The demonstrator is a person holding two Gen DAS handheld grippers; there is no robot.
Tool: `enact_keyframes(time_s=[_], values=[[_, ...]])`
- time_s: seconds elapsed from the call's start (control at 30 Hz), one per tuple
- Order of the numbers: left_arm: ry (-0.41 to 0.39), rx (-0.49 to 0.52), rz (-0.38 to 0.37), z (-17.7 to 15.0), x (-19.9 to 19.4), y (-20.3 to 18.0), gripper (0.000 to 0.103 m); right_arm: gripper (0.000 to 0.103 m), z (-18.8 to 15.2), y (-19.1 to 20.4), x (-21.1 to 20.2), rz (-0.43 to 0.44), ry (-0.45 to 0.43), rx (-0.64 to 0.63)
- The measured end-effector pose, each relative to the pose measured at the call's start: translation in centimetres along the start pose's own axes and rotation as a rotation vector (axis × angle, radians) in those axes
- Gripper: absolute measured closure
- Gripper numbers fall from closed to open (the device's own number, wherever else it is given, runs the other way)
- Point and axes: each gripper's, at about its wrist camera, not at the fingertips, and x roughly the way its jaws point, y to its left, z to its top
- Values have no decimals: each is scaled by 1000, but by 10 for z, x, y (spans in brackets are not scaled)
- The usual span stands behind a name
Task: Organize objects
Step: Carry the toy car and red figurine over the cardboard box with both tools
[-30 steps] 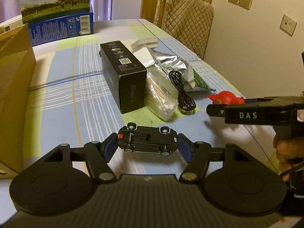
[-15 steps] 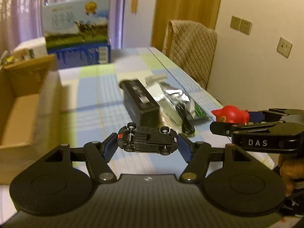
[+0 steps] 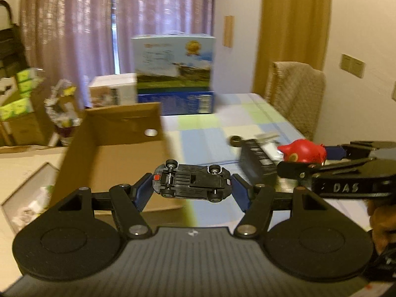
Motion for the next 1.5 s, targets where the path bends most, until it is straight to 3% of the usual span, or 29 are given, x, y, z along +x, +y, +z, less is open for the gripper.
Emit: enact_keyframes(time_s=[0.27, 0.47, 1.13, 1.17, 1.23, 1.27, 1.5], values=[[28, -19, 114, 2, 3, 80, 40, 32, 32, 58, 59, 139, 28, -45], [53, -24, 161, 3, 23, 119, 40, 32, 48, 86, 104, 183, 65, -67], [119, -7, 131, -5, 74, 139, 40, 32, 47, 96, 150, 184, 126, -35], [121, -7, 125, -5, 75, 139, 39, 32, 47, 96, 151, 185, 126, -35], [119, 3, 127, -5, 76, 138, 23, 32, 46, 98, 152, 186, 128, -33], [116, 7, 134, -6, 76, 138, 21, 32, 46, 98, 152, 186, 129, -31], [120, -2, 137, -6, 74, 139, 21, 32, 44, 97, 151, 185, 133, -17]])
